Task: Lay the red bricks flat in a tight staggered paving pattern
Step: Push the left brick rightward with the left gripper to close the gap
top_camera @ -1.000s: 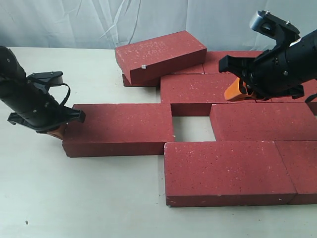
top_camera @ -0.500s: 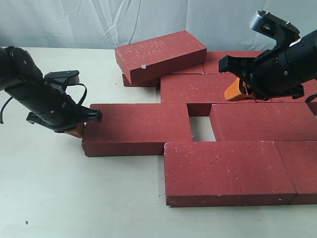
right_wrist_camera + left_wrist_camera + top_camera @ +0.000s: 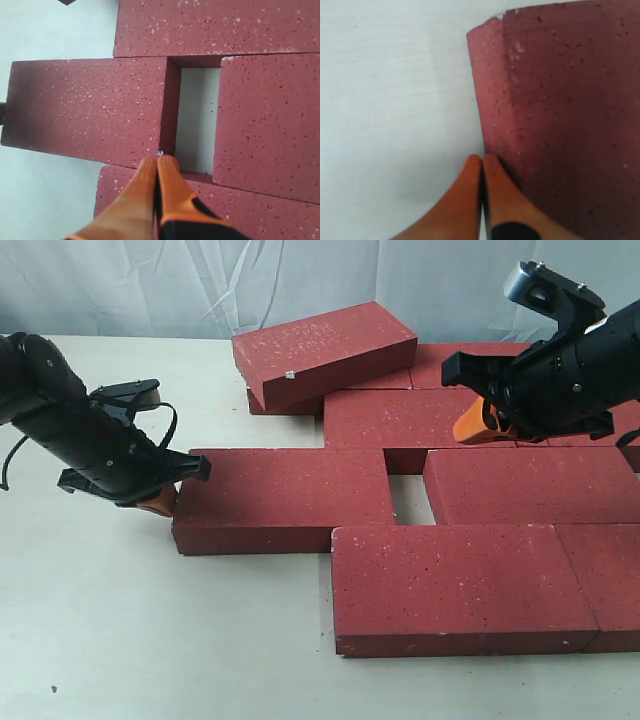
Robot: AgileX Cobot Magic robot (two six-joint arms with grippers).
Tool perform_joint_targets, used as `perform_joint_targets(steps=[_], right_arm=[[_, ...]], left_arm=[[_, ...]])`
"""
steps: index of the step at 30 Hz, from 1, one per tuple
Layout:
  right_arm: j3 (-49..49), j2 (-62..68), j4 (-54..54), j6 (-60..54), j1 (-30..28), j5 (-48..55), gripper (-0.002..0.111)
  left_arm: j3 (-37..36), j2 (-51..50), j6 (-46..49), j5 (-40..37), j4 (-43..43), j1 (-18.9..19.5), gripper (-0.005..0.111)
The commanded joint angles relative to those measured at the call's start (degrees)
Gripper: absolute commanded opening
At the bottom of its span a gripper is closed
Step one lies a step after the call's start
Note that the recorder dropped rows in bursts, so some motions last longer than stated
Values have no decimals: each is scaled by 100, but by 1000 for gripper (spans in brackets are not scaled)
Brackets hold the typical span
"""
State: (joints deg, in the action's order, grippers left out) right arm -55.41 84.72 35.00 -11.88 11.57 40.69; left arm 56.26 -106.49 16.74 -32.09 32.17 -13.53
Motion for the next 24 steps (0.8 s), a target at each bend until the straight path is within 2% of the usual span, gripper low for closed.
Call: perform_joint_targets(steps=[1, 13, 21, 24], right_arm=[[30, -13, 4, -31, -8, -46, -1], [30, -13, 27, -31, -8, -58, -1], [30, -13, 14, -31, -8, -58, -1], [30, -13, 14, -31, -8, -58, -1]], left_arm=[[-12, -23, 25, 24, 148, -35, 0], [-12, -23, 25, 13, 307, -49, 0], [-12, -23, 0, 351, 362, -493, 0], [-12, -23, 0, 383, 453, -547, 0]])
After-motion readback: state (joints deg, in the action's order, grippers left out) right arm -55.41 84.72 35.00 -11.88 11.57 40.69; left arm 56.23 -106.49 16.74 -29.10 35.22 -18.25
